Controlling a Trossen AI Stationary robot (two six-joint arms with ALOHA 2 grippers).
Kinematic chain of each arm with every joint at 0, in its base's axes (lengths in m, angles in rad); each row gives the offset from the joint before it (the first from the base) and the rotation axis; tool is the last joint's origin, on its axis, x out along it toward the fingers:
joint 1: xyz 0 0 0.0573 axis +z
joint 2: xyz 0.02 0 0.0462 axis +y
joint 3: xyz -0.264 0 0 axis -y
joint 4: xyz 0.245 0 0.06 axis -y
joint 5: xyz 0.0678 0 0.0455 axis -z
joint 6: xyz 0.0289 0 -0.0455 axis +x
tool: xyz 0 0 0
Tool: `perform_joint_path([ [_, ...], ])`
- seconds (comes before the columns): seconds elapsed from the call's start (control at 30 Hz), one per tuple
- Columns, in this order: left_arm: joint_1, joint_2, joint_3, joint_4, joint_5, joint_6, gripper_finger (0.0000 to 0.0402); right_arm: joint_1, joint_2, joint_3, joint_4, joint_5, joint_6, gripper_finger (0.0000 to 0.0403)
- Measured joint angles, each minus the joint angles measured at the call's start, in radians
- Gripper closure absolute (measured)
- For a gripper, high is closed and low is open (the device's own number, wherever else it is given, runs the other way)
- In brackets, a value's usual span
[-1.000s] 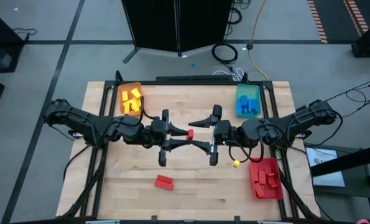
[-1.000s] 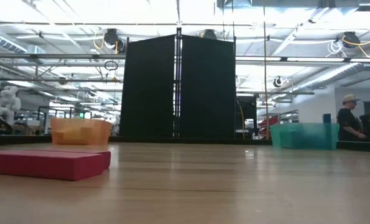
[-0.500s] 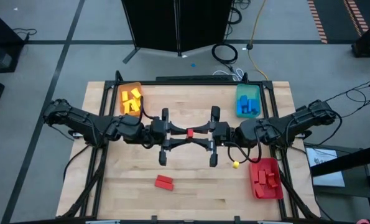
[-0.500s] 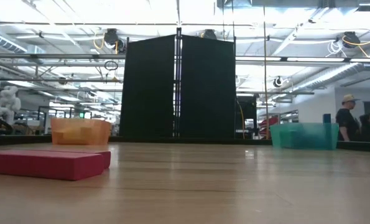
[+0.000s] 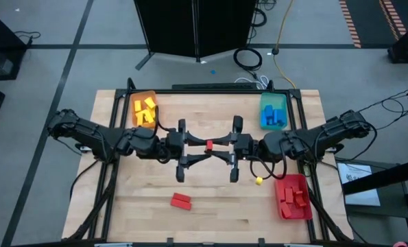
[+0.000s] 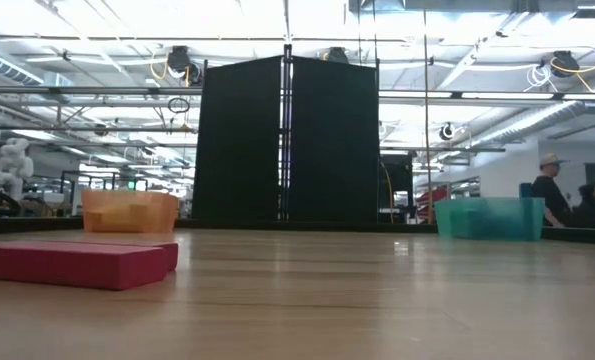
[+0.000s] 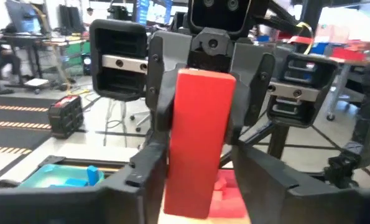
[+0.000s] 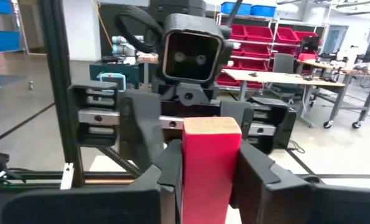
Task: Sort blocks
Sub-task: Put the red block into the red bin
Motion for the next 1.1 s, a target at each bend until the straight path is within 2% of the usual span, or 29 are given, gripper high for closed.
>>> perform_joint_path([
  [0.1, -0.001, 0.0, 0.0, -0.013, -0.046, -0.002, 0.0195, -0.001, 0.0, 0.0, 0.0, 0.004, -0.001, 0.0334],
  [0.23, -0.001, 0.0, 0.0, -0.04, -0.067, -0.073, 0.0165, -0.001, 0.0, 0.0, 0.0, 0.004, -0.001, 0.0334],
  [0.43, -0.013, -0.004, 0.0, -0.142, -0.072, -0.098, 0.0158, 0.0, -0.015, 0.0, -0.06, 0.069, -0.015, 0.0334],
  [0.6, -0.047, -0.04, 0.0, -0.26, -0.098, -0.099, 0.0157, 0.048, -0.116, -0.001, -0.268, 0.156, 0.096, 0.0334],
  [0.7, -0.07, -0.063, 0.0, -0.32, -0.102, -0.114, 0.0157, 0.104, -0.206, 0.0, -0.53, 0.16, 0.318, 0.0334],
  [0.87, -0.088, -0.106, 0.0, -0.47, -0.109, -0.192, 0.0157, 0.245, -0.27, 0.0, -1.002, 0.131, 0.864, 0.0334],
  [1.0, -0.093, -0.123, 0.0, -0.61, -0.115, -0.265, 0.0157, 0.37, -0.248, 0.0, -1.273, -0.001, 1.231, 0.0334],
  [1.1, -0.093, -0.124, 0.0, -0.688, -0.116, -0.321, 0.0157, 0.448, -0.203, 0.0, -1.412, -0.141, 1.414, 0.0334],
])
